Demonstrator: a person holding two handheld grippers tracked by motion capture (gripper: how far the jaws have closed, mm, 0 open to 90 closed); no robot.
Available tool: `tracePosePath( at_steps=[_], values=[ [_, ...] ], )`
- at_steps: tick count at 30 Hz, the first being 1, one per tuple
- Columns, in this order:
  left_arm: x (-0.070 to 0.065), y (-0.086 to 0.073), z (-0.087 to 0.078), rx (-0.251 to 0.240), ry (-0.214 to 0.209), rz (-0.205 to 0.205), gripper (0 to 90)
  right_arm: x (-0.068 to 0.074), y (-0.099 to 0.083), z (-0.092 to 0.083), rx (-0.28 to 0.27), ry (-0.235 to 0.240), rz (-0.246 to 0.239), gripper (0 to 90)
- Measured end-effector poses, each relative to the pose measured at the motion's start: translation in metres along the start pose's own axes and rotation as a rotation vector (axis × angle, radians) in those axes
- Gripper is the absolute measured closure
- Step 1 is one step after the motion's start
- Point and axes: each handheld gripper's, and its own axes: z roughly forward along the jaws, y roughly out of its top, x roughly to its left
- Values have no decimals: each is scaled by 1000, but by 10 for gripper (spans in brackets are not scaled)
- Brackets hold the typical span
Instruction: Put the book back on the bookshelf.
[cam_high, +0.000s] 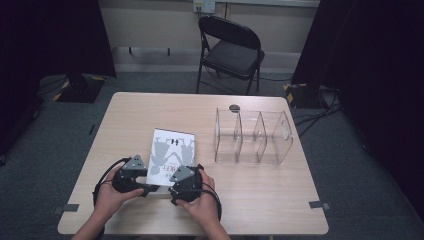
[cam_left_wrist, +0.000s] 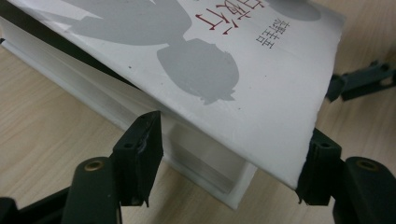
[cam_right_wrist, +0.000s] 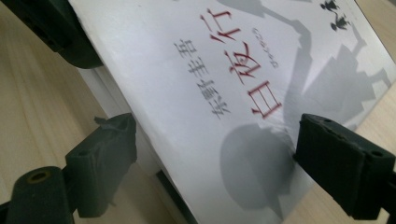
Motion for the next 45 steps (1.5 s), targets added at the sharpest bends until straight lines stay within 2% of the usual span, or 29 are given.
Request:
tracePosePath(
  at_steps=[1,3,7,8,9,10,15,16,17,23,26,28,31,32,35,36,40,43,44,45],
  values=[
    [0,1,0,2,4,5,350,1,2,1,-2,-2,-29,118],
    [0,1,1,20,3,16,351,5,6,4,-2,-10,-48,115],
    [0,1,3,12,4,15,352,5,8,9,-3,-22,-75,100],
    [0,2,1,23,1,20,352,5,9,10,-2,-24,-75,100],
    [-1,2,2,9,6,13,352,6,10,11,-3,-28,-79,98],
    [0,3,0,25,0,25,352,6,10,12,-8,-32,-88,95],
    [-1,4,0,14,0,14,353,8,12,13,1,-36,-97,89],
    [-1,5,-1,21,2,24,353,8,13,13,0,-36,-95,89],
    [-2,5,0,5,3,16,353,9,13,13,-1,-39,-98,89],
    [-3,8,-3,2,7,29,354,10,15,13,3,-50,-115,94],
    [-2,7,-2,3,3,29,355,5,15,10,-20,-22,-85,171],
    [-2,7,-3,5,3,30,355,2,14,8,-34,-1,-65,181],
    [-3,8,-3,6,10,35,356,1,15,7,-35,5,-70,201],
    [-2,7,-3,-4,8,33,356,1,17,4,-22,12,-60,247],
    [-2,5,-2,-24,-6,8,355,1,20,0,-14,16,-84,298],
    [-2,5,-1,-23,-4,14,338,1,20,0,-15,15,-98,310],
    [-3,0,1,22,23,51,300,6,20,0,-13,-4,-151,341],
    [-1,-7,2,26,20,38,300,8,19,0,-19,-10,-172,357],
    [0,-10,2,50,12,34,303,8,20,0,-20,-8,-168,359],
    [0,-13,4,51,13,28,312,6,20,-1,-21,0,-160,362]
  ],
)
